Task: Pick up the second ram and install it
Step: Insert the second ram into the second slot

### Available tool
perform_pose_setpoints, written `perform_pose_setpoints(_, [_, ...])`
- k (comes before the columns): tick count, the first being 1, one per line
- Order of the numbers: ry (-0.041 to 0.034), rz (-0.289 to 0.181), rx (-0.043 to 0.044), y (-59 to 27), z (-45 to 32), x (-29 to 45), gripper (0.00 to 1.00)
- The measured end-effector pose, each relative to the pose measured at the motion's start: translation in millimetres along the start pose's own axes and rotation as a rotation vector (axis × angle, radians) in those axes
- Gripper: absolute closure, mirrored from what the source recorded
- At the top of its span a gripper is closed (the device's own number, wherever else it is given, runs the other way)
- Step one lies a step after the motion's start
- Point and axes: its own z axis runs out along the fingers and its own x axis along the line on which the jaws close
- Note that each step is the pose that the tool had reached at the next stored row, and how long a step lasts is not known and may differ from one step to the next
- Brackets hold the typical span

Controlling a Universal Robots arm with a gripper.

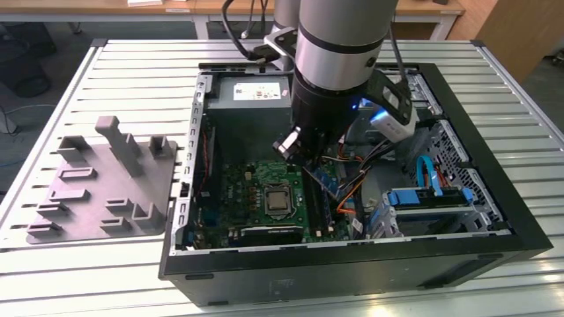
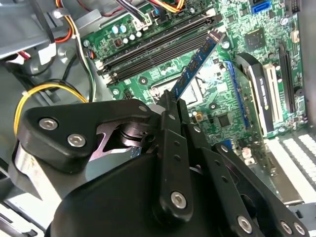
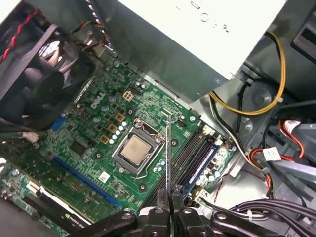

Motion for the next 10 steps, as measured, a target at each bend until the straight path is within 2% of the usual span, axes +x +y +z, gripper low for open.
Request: perform_pose_setpoints(10, [-0.0051,0.103,0.0035,0.0,0.5,0.0,0.86])
